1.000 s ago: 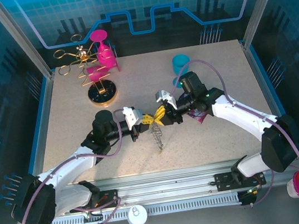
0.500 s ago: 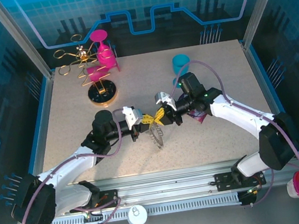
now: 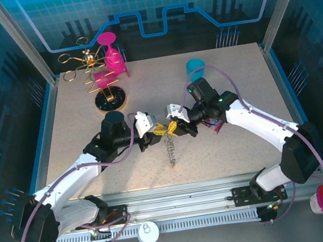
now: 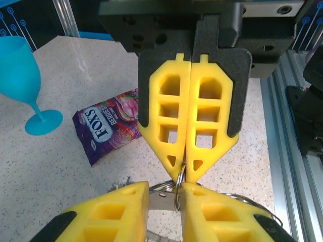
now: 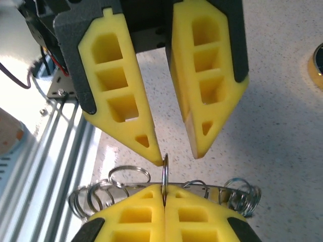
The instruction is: Put the keys on the keyring
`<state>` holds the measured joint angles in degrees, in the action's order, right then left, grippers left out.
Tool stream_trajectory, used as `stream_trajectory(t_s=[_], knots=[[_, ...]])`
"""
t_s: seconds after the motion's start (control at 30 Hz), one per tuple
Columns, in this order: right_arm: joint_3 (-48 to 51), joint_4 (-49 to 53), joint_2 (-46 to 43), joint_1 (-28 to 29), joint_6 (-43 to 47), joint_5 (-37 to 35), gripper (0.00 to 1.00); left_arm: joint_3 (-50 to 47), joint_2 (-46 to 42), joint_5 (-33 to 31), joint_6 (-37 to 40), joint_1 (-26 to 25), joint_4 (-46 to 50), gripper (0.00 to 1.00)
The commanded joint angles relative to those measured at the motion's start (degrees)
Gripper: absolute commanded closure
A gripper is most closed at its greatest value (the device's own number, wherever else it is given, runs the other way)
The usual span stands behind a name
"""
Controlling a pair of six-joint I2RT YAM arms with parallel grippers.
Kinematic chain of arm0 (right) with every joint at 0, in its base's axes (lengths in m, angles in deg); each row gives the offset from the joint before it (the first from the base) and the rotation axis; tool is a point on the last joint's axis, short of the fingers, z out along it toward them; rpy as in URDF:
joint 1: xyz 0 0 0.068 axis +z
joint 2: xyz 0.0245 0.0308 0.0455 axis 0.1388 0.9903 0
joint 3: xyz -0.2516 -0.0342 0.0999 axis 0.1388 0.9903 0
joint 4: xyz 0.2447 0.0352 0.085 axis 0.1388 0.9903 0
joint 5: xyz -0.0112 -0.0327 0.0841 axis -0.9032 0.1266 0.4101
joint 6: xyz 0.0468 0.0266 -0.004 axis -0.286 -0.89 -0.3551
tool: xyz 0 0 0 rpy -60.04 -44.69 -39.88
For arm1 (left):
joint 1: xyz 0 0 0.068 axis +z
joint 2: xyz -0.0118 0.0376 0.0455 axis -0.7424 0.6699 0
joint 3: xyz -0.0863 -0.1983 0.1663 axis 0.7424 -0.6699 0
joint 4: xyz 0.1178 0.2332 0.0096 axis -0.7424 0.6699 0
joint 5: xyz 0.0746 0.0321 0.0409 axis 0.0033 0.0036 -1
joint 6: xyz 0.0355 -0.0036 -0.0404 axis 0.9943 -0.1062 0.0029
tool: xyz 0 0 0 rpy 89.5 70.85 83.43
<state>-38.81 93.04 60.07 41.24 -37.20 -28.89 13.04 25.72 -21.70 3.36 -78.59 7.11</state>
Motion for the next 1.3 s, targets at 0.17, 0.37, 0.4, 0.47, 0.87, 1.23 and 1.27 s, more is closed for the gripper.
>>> stream_trajectory(t_s=[0.17, 0.37, 0.4, 0.47, 0.87, 1.23, 1.27], knots=[[-7.52, 9.18, 0.59, 3.84, 5.37, -7.68, 1.00, 3.54, -0.43, 0.43, 3.31, -0.28, 8.99, 0.75], [-8.25, 9.26, 1.53, 6.40, 5.86, -9.48, 1.00, 1.88, 0.07, 1.59, -0.36, -0.26, 3.72, 0.77], [-8.25, 9.20, 1.63, 6.59, 5.63, -10.00, 1.00, 1.67, 0.01, 1.82, -0.69, -0.27, 3.25, 0.77], [-8.25, 9.17, 1.87, 7.04, 5.55, -11.27, 1.00, 1.27, -0.40, 2.16, -1.44, -0.28, 2.12, 0.78], [-1.71, -4.93, -2.83, 2.64, -7.75, 0.95, 0.83, 0.16, -1.37, 5.19, -3.65, -0.17, -3.40, 1.00], [13.88, -26.43, -10.74, -5.64, -27.77, 12.86, 0.60, -7.91, -5.47, 2.57, -13.22, -0.15, -21.17, 1.00], [14.87, -28.02, -11.36, -5.60, -28.09, 12.96, 0.61, -8.82, -5.26, 2.39, -13.66, -0.19, -23.03, 1.00]])
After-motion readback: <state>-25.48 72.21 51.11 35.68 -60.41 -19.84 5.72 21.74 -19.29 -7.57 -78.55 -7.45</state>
